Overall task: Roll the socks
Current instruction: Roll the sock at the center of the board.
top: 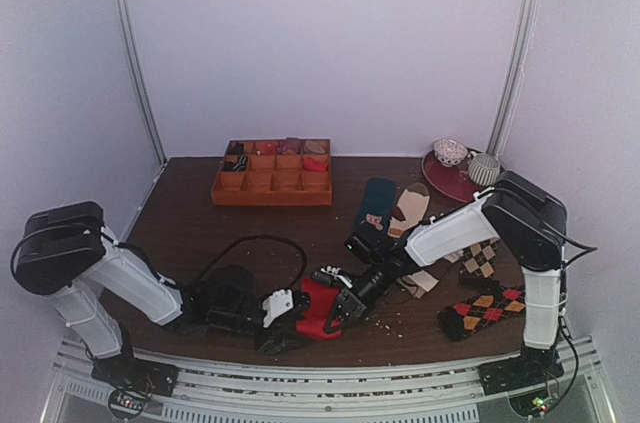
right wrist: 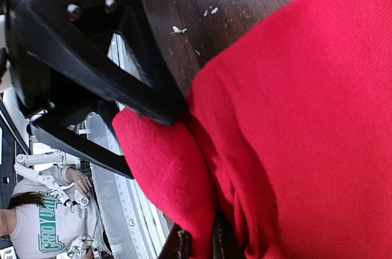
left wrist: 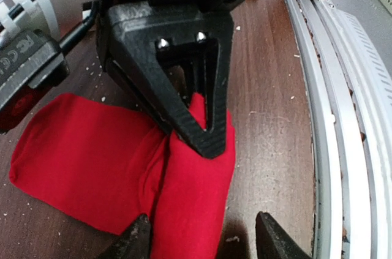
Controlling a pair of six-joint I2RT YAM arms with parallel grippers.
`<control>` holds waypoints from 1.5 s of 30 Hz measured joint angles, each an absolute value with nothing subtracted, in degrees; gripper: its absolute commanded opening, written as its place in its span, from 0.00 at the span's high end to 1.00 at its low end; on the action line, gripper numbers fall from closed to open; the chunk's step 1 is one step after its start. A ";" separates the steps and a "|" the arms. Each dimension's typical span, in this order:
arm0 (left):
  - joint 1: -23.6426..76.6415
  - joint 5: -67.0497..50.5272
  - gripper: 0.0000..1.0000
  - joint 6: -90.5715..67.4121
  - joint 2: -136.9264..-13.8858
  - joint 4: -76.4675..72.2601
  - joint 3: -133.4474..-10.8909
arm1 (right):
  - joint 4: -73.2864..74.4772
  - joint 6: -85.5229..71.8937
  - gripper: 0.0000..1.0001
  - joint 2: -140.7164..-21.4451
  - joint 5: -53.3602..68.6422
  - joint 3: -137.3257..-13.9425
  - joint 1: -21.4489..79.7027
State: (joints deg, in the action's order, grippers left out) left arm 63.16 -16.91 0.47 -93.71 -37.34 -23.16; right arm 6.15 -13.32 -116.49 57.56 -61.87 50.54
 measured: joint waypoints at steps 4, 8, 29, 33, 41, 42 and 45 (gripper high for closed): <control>63.35 -16.88 0.50 0.60 -96.27 -38.41 -23.73 | 6.22 -13.32 0.93 -116.60 57.98 -61.87 50.33; 63.37 -16.84 0.51 0.78 -96.55 -39.29 -24.08 | 6.22 -13.32 0.93 -116.62 58.13 -61.78 50.22; 63.05 -17.56 1.00 -4.25 -100.75 -42.37 -26.20 | 5.67 -14.31 0.68 -115.20 59.42 -59.68 49.47; 60.80 -20.08 1.00 -10.31 -102.02 -41.04 -27.83 | -1.45 -14.74 0.60 -108.42 53.65 -53.28 49.80; 55.00 -29.71 1.00 -22.63 -104.64 -39.27 -29.56 | -22.33 -5.65 0.49 -86.13 34.94 -35.14 52.14; 54.46 -30.74 1.00 -23.49 -104.92 -39.24 -29.65 | -24.32 -3.18 0.49 -84.68 32.80 -33.87 53.49; 53.25 -33.87 1.00 -25.34 -105.91 -38.63 -30.50 | -28.18 5.50 0.48 -83.92 26.37 -32.03 58.70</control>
